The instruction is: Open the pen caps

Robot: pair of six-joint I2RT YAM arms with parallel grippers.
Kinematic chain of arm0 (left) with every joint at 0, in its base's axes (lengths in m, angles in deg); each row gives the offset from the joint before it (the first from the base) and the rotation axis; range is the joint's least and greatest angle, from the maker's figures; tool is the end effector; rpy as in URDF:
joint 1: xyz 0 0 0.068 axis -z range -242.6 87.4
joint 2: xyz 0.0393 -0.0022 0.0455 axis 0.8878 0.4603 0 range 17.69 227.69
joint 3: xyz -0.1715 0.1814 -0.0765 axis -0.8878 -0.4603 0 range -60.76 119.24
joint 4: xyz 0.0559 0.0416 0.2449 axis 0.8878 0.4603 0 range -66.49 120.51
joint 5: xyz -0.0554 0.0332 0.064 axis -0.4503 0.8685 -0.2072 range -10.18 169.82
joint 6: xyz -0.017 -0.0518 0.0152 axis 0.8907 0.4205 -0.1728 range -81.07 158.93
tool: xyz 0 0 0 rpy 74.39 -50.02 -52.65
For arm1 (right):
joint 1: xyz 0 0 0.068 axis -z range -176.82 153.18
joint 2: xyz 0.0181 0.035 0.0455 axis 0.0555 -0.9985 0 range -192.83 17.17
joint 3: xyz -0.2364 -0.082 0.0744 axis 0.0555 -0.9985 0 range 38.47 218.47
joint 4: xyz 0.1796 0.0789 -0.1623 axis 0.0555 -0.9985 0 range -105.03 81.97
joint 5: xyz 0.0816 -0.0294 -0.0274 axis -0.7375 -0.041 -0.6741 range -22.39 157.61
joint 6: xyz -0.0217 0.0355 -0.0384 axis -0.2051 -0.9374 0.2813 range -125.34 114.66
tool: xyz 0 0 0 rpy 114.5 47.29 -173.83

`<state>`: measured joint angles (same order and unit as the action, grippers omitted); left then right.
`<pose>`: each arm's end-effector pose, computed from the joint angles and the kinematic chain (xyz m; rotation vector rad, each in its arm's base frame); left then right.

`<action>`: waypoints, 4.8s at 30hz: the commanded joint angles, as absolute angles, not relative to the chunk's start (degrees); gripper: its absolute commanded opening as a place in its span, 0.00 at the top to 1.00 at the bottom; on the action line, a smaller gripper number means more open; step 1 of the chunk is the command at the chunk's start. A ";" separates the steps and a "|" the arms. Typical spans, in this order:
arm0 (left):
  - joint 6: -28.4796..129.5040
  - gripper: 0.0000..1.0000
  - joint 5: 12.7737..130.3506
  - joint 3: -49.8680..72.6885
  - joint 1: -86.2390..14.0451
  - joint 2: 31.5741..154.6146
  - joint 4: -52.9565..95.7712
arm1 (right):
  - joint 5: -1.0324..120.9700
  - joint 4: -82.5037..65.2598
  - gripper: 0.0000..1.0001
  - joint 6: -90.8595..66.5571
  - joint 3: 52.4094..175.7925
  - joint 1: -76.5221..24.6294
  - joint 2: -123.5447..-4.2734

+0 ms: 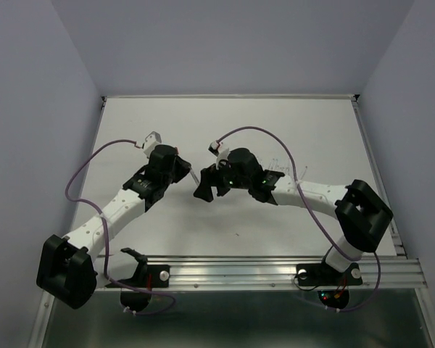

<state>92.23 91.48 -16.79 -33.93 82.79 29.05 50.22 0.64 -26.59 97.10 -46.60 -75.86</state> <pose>0.2303 -0.1168 0.2617 -0.5752 2.0165 -0.6851 0.2260 0.2858 0.2317 -0.7349 2.0465 1.0592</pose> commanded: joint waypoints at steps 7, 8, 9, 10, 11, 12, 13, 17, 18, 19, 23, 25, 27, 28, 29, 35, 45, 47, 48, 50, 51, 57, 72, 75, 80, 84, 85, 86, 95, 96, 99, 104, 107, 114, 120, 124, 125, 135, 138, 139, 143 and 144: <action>94.48 1.00 91.95 -15.14 -32.71 81.32 25.80 | 56.53 3.75 0.25 -27.75 104.73 -48.15 -81.61; 94.57 1.00 92.13 -15.14 -32.71 81.23 25.88 | 56.54 3.75 0.34 -27.75 105.43 -48.15 -81.88; 94.65 1.00 92.30 -15.23 -32.71 80.97 25.71 | 56.71 3.75 0.41 -28.01 105.61 -48.67 -82.14; 94.57 1.00 92.56 -15.23 -32.71 80.80 25.80 | 57.06 3.75 0.48 -28.10 105.79 -48.67 -82.41; 94.57 1.00 92.83 -15.23 -32.71 80.71 25.71 | 57.15 3.75 0.64 -28.10 105.97 -48.67 -82.32; 94.57 1.00 92.92 -15.23 -32.71 80.71 25.71 | 57.41 3.75 0.75 -28.01 105.88 -48.67 -82.32; 94.22 1.00 94.92 -15.23 -32.71 81.75 24.58 | 57.50 3.75 0.99 -27.06 104.75 -49.28 -80.93; 93.51 1.00 99.48 -13.74 -32.98 85.08 24.56 | 57.33 3.05 0.99 -26.08 102.55 -49.91 -78.72; 93.60 1.00 100.38 -12.35 -33.59 86.06 24.48 | 55.85 3.05 0.99 -26.69 100.89 -50.43 -78.02; 93.51 1.00 100.48 -11.55 -34.03 86.94 24.04 | 55.14 3.05 0.99 -27.04 100.00 -50.43 -76.71; 92.90 1.00 100.92 -8.47 -36.57 91.95 20.70 | 52.50 4.80 0.99 -29.50 94.82 -51.58 -72.49; 92.81 1.00 101.44 -6.71 -38.59 93.27 20.52 | 50.13 5.15 0.99 -30.82 91.23 -52.36 -70.47; 92.72 1.00 100.48 -6.01 -40.35 94.59 20.09 | 47.93 6.47 0.99 -33.18 88.58 -53.06 -67.65; 92.81 1.00 100.48 -5.83 -41.06 94.68 19.47 | 46.53 6.91 0.99 -34.15 87.17 -53.07 -66.69; 92.81 1.00 101.43 -5.74 -42.02 94.85 19.38 | 45.73 7.61 0.99 -34.95 84.55 -53.59 -65.81; 93.16 1.00 104.25 -5.39 -44.84 95.56 20.00 | 43.97 11.22 0.99 -40.84 76.89 -54.83 -59.12; 85.62 1.00 96.89 -7.22 -45.90 94.24 22.63 | 66.79 -5.02 0.99 -43.38 78.01 -53.69 -56.74; 81.75 1.00 92.67 -8.82 -45.90 93.45 23.07 | 70.51 -6.09 0.99 -44.36 78.37 -51.58 -57.89; 79.91 1.00 91.18 -10.56 -45.90 92.84 23.42 | 71.73 -6.53 0.99 -45.49 78.37 -49.23 -58.93; 78.15 1.00 90.55 -12.15 -45.90 92.40 25.25 | 73.65 -7.66 0.99 -45.68 78.89 -45.97 -60.60; 77.96 1.00 91.24 -13.37 -45.90 92.31 26.66 | 75.33 -7.85 0.99 -45.42 79.33 -45.08 -61.05; 75.94 1.00 93.36 -16.81 -45.90 93.09 27.82 | 80.00 -10.31 0.98 -43.40 81.71 -39.72 -62.28; 74.62 0.92 93.01 -17.96 -45.81 102.23 27.91 | 88.97 -12.51 0.93 -40.58 87.59 -31.28 -68.52; 74.44 0.84 92.74 -17.43 -45.90 103.38 27.82 | 89.14 -12.51 0.93 -39.97 89.00 -29.44 -69.66; 74.35 0.64 93.27 -17.08 -45.90 103.56 28.26 | 88.53 -12.51 0.92 -39.35 90.50 -27.67 -72.12; 74.00 0.48 93.54 -16.55 -45.81 103.38 28.96 | 88.00 -12.60 0.92 -39.09 91.29 -26.53 -73.70; 73.83 0.45 93.53 -16.20 -45.81 103.29 29.48 | 87.91 -12.68 0.92 -39.26 91.55 -26.53 -73.88; 73.83 0.40 93.53 -16.02 -45.90 102.86 29.66 | 87.83 -12.68 0.91 -39.44 91.55 -26.53 -74.14; 73.82 0.03 91.69 -14.09 -45.81 94.17 31.51 | 86.33 -12.86 0.88 -40.14 93.40 -26.00 -77.92; 74.17 0.01 91.43 -14.00 -45.90 93.28 31.51 | 86.16 -12.86 0.87 -40.40 93.66 -26.00 -78.36; 74.70 0.01 90.90 -13.74 -45.81 90.12 31.60 | 85.89 -13.82 0.85 -41.46 94.10 -26.00 -79.77; 75.23 0.01 90.90 -12.77 -45.81 86.43 32.48 | 85.19 -14.53 0.79 -43.66 93.84 -26.00 -79.42; 75.58 0.01 91.16 -12.68 -45.81 85.11 32.74 | 83.79 -14.53 0.72 -44.01 93.31 -26.00 -78.81; 76.02 0.01 91.34 -12.42 -45.90 85.01 32.74 | 82.73 -14.71 0.59 -44.01 91.91 -26.00 -74.86; 76.11 0.01 90.99 -12.07 -45.81 85.28 32.74 | 81.94 -15.06 0.51 -43.48 90.94 -26.00 -70.99; 76.29 0.01 90.90 -11.63 -45.90 84.66 32.74 | 81.58 -15.23 0.32 -41.64 90.41 -26.00 -67.04; 76.37 0.01 91.16 -11.63 -45.81 84.40 32.74 | 81.58 -15.15 0.22 -41.29 90.32 -26.00 -66.07; 76.55 0.01 93.00 -13.21 -45.90 78.35 30.63 | 90.09 -15.41 0.00 -39.80 81.82 -26.00 -43.78; 76.64 0.01 95.19 -14.70 -45.90 75.80 30.54 | 93.69 -15.93 0.00 -39.44 78.47 -26.00 -37.69; 76.64 0.01 95.55 -15.05 -45.90 75.26 30.37 | 94.50 -16.28 0.00 -39.87 76.37 -26.00 -35.84; 77.16 0.01 96.43 -17.42 -45.90 71.14 28.70 | 97.75 -18.04 0.00 -39.79 72.84 -26.00 -25.58; 77.25 0.01 96.43 -17.86 -45.90 70.34 28.35 | 98.71 -18.48 0.00 -39.70 72.22 -26.00 -24.15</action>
<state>76.84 94.06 -15.88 -45.84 73.83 31.22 92.63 -17.52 -40.47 74.54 -26.40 -30.38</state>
